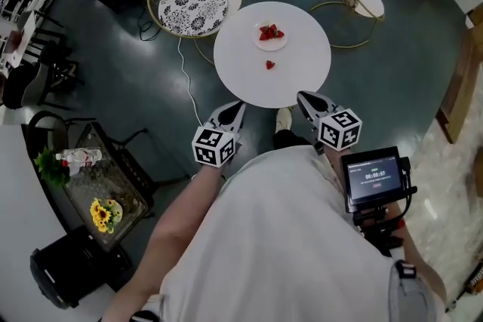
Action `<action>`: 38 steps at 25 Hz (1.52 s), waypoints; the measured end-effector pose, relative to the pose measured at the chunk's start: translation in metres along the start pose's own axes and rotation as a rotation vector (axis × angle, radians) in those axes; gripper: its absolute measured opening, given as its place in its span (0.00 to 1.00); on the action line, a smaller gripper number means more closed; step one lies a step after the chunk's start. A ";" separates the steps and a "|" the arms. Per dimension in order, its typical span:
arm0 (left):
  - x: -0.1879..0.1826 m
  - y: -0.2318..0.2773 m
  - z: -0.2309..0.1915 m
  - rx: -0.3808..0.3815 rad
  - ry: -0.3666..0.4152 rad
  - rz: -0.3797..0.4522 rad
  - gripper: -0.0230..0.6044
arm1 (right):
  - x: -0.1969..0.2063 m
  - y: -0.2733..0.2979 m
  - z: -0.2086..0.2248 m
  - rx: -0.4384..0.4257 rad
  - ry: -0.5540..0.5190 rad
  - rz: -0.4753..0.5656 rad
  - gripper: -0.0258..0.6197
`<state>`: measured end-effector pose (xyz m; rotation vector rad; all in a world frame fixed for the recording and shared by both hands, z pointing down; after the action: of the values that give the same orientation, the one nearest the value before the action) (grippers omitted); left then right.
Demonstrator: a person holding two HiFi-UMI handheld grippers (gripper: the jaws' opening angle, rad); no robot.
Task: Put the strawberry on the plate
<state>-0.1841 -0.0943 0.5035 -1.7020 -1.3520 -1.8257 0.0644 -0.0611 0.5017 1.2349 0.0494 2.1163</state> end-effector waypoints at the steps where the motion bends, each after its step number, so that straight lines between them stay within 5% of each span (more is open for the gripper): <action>1: -0.002 0.004 -0.001 0.006 0.002 -0.006 0.05 | -0.001 0.001 0.002 0.003 0.007 -0.001 0.05; 9: -0.013 0.094 -0.025 0.038 -0.006 -0.064 0.05 | -0.020 0.038 0.072 0.005 0.062 -0.038 0.05; 28: -0.011 0.108 -0.023 0.074 0.063 -0.190 0.05 | -0.018 0.042 0.061 0.002 0.098 -0.042 0.05; 38: 0.006 0.182 -0.047 0.081 0.005 -0.329 0.05 | -0.035 0.090 0.127 -0.022 0.154 -0.118 0.05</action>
<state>-0.0782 -0.2219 0.5923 -1.5033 -1.7642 -1.9077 0.1271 -0.1868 0.5767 1.0289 0.1618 2.0993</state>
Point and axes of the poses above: the fingertips, and each gripper's own axes: y forward along the fingers, z to its right, x out of its underside, the point moved 7 cm from there along -y, backward along the fingers, and after that the axes turned 8 degrees about y, right-handed, at the moved point
